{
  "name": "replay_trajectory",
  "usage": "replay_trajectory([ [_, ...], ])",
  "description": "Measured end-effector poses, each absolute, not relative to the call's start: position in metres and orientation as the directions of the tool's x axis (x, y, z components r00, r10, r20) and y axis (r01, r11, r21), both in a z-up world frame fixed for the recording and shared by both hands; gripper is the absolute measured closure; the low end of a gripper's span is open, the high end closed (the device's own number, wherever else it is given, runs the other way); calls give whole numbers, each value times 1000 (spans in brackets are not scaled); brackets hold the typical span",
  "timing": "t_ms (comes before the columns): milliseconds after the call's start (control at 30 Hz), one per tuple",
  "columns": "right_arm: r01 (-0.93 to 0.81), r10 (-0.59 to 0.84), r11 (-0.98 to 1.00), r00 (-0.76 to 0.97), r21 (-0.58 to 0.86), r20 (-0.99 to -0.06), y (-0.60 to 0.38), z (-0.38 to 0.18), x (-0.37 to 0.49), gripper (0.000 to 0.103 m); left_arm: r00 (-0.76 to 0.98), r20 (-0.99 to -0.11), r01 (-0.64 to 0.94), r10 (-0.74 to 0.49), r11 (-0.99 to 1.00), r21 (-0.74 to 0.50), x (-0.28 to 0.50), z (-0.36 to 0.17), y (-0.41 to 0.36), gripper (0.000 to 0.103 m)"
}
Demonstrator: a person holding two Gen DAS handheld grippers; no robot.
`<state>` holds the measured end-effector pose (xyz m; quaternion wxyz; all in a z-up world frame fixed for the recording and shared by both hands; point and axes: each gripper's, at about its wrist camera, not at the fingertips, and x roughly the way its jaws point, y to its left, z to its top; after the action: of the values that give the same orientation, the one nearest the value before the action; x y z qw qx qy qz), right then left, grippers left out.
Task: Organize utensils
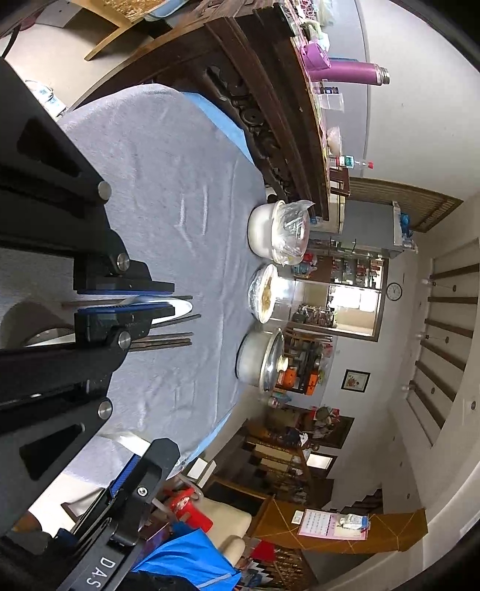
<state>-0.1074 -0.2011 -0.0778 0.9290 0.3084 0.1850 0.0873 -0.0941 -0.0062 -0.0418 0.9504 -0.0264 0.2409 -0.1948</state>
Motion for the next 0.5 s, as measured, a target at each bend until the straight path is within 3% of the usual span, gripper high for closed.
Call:
replay_trajectory([
  [333, -34, 296, 789, 896, 613, -332, -193, -78, -118, 67, 762, -477, 412, -438, 896, -164, -110, -34, 6, 97],
  [400, -29, 285, 791, 901, 611, -327, -193, -75, -123, 50, 758, -481, 411, -441, 895, -173, -114, -29, 12, 82],
  [433, -27, 279, 789, 906, 614, -319, -193, -73, -127, 42, 761, -479, 406, -438, 897, -176, -116, -27, 15, 66],
  [500, -21, 256, 796, 917, 605, -305, -193, -67, -133, 42, 778, -467, 386, -420, 906, -173, -120, -22, 21, 51],
])
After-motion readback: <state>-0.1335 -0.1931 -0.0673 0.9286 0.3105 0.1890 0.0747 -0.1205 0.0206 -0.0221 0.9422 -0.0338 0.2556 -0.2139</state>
